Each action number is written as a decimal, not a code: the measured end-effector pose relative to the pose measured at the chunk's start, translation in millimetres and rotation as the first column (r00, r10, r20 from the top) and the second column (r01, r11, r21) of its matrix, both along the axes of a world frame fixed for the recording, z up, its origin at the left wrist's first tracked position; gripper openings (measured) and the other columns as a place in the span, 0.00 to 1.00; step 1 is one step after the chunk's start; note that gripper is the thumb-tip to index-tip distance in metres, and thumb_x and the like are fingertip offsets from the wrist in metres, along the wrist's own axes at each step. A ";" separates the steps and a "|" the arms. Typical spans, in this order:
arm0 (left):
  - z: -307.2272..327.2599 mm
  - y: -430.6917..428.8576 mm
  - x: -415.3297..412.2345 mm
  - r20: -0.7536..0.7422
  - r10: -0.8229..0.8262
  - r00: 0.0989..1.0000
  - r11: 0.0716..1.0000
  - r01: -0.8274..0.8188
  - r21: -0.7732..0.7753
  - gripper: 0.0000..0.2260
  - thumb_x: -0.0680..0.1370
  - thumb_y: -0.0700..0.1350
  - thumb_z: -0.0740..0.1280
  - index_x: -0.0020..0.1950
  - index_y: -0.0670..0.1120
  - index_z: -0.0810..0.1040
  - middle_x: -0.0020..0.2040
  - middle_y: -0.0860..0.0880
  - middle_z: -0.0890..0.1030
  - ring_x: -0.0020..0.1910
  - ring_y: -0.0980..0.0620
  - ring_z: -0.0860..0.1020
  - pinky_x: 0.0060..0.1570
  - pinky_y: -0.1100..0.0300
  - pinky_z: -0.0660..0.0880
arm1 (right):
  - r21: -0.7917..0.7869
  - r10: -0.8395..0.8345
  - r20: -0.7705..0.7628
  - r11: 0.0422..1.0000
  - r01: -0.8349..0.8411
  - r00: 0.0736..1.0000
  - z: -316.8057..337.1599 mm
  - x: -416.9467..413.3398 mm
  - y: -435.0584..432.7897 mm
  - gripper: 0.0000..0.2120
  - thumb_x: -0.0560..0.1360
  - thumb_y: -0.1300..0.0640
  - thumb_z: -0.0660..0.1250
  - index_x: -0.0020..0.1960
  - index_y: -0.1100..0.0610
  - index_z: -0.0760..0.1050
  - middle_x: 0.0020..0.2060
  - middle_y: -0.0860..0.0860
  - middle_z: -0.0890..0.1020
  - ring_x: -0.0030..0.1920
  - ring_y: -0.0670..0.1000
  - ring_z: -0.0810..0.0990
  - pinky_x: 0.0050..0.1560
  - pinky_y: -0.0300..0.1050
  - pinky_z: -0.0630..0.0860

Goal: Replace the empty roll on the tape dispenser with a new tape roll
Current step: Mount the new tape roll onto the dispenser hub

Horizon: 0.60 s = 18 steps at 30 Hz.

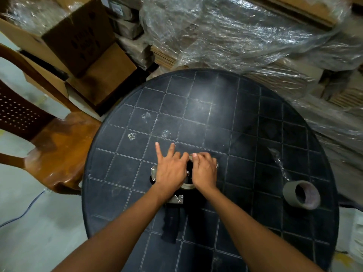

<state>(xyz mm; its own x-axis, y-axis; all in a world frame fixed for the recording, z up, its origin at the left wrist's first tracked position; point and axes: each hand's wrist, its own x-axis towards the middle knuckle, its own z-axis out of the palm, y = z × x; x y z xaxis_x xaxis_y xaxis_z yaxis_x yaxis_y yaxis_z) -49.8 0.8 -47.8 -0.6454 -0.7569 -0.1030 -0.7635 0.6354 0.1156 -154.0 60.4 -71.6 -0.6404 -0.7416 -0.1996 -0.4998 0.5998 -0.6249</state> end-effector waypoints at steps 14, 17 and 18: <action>-16.2 -3.5 3.6 0.051 -0.015 0.999 0.991 0.008 0.130 0.16 0.80 0.52 0.54 0.65 0.54 0.71 0.55 0.53 0.83 0.68 0.44 0.71 0.71 0.39 0.55 | 0.163 0.010 -0.074 0.987 0.002 0.997 -14.1 0.9 -1.0 0.21 0.81 0.44 0.49 0.65 0.45 0.76 0.66 0.50 0.71 0.63 0.57 0.68 0.59 0.57 0.67; -3.4 -12.0 7.9 -0.250 0.166 0.954 0.945 -0.082 0.317 0.20 0.81 0.54 0.52 0.71 0.54 0.68 0.66 0.53 0.77 0.72 0.46 0.66 0.73 0.46 0.57 | 0.244 0.075 -0.056 0.968 -0.059 0.996 -3.0 -1.5 -3.9 0.21 0.82 0.43 0.50 0.72 0.45 0.69 0.67 0.52 0.70 0.64 0.59 0.68 0.61 0.59 0.67; 6.0 -13.6 13.7 -0.376 0.277 0.884 0.920 -0.130 0.370 0.20 0.80 0.53 0.54 0.71 0.51 0.69 0.66 0.50 0.77 0.71 0.45 0.67 0.72 0.48 0.60 | 0.269 0.098 -0.043 0.960 -0.083 0.994 1.5 -3.2 -4.9 0.22 0.82 0.42 0.50 0.74 0.46 0.66 0.69 0.52 0.69 0.65 0.59 0.67 0.62 0.60 0.66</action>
